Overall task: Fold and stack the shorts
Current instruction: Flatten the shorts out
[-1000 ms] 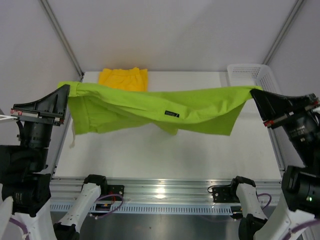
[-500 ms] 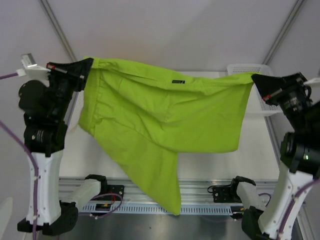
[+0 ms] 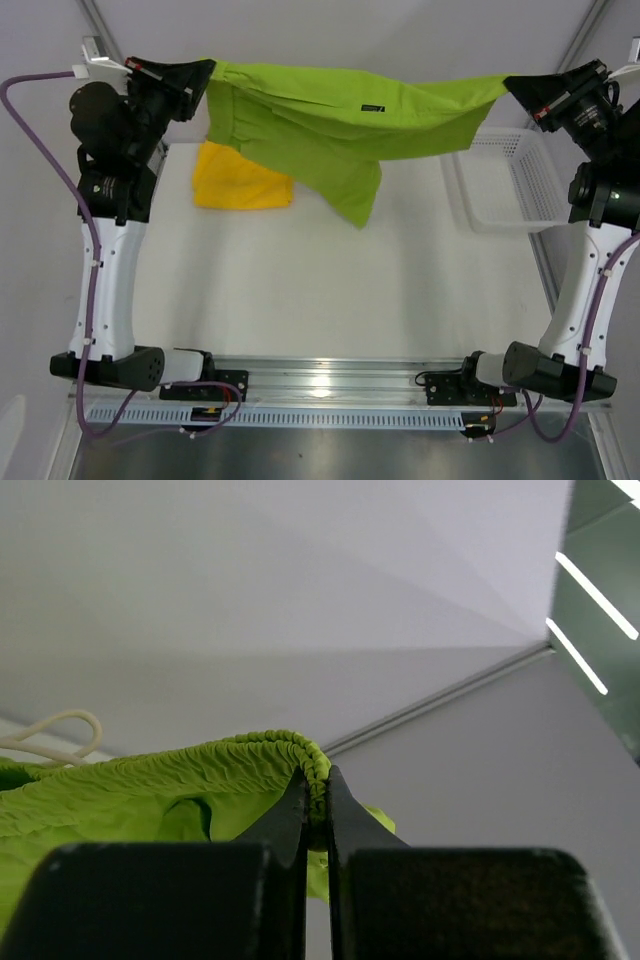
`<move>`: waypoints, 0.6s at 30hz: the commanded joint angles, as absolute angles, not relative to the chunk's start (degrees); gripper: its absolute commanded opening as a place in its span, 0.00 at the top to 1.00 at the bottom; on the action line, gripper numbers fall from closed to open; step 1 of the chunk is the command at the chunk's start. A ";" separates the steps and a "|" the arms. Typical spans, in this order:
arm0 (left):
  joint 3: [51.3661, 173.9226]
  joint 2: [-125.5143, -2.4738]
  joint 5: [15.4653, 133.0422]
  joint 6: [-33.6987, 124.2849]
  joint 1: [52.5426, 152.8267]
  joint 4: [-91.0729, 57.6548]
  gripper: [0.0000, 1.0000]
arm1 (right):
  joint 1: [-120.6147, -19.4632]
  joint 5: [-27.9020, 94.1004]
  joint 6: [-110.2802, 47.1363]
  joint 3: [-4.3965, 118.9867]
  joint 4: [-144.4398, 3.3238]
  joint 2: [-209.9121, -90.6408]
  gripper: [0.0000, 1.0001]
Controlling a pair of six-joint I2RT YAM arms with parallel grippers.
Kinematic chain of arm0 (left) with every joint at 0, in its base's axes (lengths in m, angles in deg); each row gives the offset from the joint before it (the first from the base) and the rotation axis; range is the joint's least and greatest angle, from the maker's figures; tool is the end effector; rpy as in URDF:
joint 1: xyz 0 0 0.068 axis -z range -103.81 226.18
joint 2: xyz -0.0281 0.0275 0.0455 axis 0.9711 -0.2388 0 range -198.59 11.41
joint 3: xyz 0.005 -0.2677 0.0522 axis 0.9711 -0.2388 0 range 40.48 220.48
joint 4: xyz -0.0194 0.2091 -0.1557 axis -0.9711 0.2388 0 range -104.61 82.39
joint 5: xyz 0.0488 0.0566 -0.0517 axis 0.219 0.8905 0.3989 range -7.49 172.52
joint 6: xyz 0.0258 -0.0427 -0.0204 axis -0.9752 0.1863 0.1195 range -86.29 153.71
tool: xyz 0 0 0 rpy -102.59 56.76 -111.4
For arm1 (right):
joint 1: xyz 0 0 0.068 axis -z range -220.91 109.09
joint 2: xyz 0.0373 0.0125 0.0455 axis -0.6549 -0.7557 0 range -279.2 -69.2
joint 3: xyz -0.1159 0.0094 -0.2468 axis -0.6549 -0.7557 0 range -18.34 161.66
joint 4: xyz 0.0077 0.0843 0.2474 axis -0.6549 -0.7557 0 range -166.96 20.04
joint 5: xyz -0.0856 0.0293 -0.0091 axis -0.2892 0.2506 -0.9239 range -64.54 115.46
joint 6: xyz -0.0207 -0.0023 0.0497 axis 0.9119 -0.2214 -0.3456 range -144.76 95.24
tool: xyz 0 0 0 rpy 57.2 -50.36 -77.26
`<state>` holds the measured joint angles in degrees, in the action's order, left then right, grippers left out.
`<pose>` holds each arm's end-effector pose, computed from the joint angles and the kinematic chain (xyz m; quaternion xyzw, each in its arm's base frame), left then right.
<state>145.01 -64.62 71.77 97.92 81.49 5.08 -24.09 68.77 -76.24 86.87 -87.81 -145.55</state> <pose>0.2488 -0.0298 0.5560 -0.2566 0.5990 -0.4811 0.5864 0.2381 -0.0466 0.5599 0.0962 0.6490 0.4377 0.6148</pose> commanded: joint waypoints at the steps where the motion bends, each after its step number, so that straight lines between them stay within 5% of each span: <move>1: 148.86 -60.31 67.31 98.67 80.84 -4.76 1.00 | -23.51 73.00 -77.49 91.36 -78.58 -140.49 1.00; 10: 132.77 -42.75 66.52 98.93 80.84 -6.18 1.00 | -22.98 73.36 -74.33 81.16 -80.94 -124.67 1.00; 18: 134.24 -32.97 69.24 98.23 80.84 5.67 1.00 | -23.51 65.38 -65.46 92.39 -99.13 -115.08 1.00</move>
